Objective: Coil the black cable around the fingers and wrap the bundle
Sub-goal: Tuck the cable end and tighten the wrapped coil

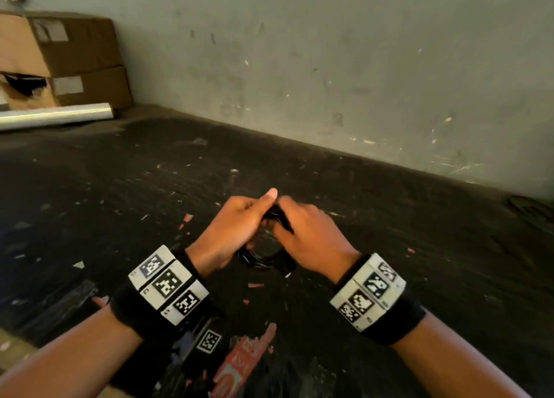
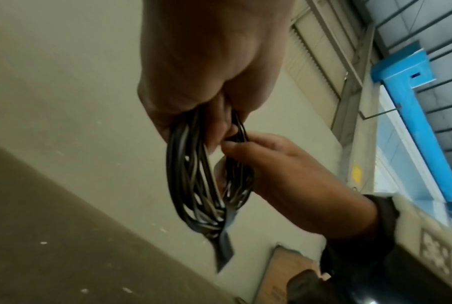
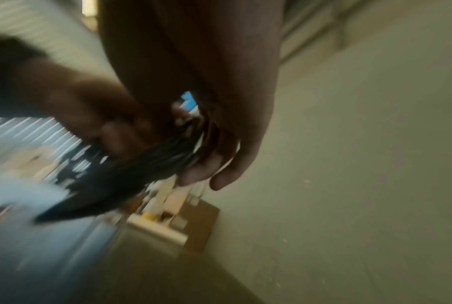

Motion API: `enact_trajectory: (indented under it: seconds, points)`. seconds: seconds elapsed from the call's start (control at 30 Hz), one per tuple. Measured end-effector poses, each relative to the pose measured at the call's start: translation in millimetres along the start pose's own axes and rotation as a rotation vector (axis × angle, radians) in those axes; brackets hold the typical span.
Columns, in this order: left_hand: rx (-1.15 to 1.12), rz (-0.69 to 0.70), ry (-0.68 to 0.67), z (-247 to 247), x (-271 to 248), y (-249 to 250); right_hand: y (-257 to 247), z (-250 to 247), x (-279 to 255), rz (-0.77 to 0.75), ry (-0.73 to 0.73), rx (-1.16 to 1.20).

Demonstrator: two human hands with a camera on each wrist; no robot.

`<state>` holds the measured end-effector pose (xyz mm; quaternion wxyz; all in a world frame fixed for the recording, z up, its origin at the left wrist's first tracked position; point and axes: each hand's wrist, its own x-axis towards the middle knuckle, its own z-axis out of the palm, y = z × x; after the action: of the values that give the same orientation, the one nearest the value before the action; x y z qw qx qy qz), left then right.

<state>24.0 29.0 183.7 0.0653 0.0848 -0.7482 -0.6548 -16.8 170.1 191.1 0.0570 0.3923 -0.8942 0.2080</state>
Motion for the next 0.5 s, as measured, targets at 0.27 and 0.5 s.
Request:
enact_trajectory:
  seconds: [0.27, 0.5]
  points:
    - [-0.153, -0.274, 0.23, -68, -24, -62, -38, 88, 29, -0.037, -0.203, 0.035]
    - [0.084, -0.309, 0.626, -159, -50, -120, -62, 176, 50, 0.041, -0.45, 0.49]
